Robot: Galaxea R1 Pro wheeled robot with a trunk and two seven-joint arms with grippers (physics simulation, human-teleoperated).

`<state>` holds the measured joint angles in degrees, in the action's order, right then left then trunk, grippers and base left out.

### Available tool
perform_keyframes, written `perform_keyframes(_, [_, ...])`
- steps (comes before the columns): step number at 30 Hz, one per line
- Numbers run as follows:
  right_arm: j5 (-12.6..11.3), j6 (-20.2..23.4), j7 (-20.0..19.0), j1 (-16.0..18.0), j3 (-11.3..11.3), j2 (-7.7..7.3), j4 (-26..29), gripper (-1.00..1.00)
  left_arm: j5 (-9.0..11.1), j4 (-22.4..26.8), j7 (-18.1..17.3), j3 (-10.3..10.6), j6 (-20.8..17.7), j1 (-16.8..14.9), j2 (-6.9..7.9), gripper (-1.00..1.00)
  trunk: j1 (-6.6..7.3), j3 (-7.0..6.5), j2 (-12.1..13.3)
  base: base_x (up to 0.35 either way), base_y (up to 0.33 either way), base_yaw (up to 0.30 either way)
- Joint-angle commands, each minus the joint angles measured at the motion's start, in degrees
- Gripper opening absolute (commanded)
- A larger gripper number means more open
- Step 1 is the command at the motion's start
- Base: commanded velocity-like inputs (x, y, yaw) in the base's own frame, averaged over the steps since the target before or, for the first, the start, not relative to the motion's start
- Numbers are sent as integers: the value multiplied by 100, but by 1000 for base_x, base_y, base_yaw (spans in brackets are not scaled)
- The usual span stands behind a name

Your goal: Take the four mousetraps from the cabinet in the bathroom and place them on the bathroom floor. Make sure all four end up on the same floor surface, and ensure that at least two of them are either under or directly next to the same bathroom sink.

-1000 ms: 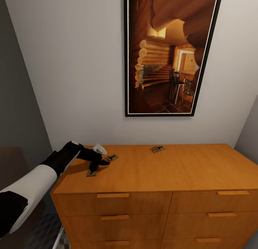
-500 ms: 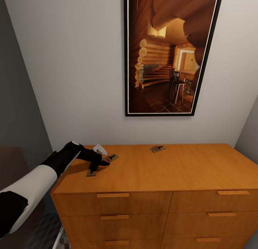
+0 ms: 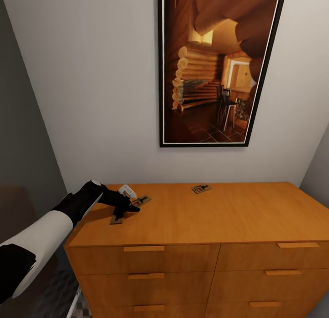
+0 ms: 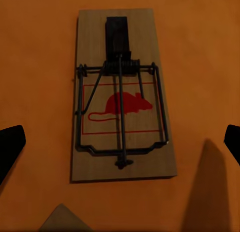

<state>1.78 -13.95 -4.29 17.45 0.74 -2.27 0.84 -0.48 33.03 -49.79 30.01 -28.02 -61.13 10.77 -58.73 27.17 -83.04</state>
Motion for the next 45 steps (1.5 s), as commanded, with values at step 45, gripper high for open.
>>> perform_keyframes(45, [15,-20,-11,4,5,0,-5,-100,-4,11,-13,17,-37,-4,4,100,0,74,-4,0,0,0])
